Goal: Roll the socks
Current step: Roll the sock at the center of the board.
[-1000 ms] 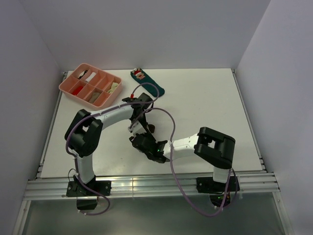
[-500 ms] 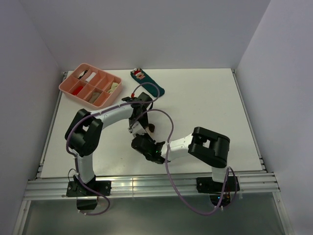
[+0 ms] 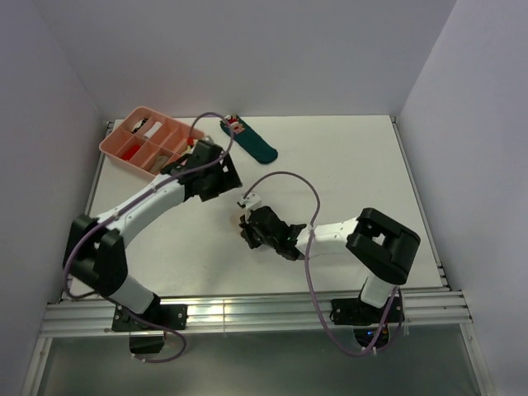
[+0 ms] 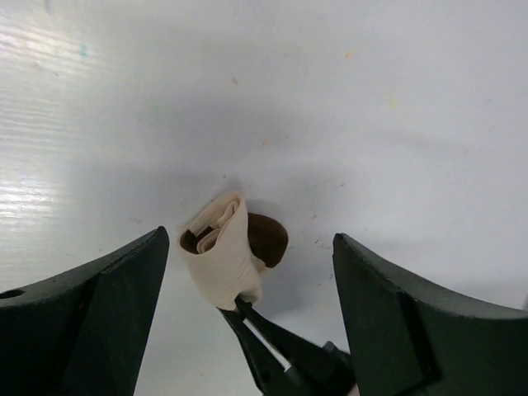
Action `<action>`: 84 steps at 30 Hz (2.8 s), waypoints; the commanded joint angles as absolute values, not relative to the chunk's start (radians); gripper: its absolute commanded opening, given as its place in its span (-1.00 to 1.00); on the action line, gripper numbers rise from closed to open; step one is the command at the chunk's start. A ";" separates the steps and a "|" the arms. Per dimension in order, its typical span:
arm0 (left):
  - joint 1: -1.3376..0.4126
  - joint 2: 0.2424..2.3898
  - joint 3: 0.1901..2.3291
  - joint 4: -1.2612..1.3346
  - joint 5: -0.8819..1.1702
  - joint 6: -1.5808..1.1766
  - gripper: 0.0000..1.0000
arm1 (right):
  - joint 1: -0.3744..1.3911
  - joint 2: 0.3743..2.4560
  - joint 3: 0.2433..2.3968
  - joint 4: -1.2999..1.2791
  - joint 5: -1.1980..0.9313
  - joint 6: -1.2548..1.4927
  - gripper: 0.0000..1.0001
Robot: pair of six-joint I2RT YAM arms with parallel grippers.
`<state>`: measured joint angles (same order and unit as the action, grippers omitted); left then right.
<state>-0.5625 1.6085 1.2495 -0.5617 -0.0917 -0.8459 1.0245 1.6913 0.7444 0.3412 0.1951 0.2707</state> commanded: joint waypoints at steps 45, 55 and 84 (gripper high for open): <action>-0.525 1.630 0.839 -0.421 -0.064 -0.979 -0.17 | 0.629 1.861 0.775 0.427 -0.665 0.600 -0.44; -0.571 1.761 1.046 -0.613 -0.146 -0.865 -0.23 | 0.742 1.577 0.841 0.183 -0.177 0.339 0.11; -0.580 1.974 1.319 -0.805 -0.115 -0.726 -0.24 | 1.203 1.841 0.989 0.203 0.544 -0.028 0.07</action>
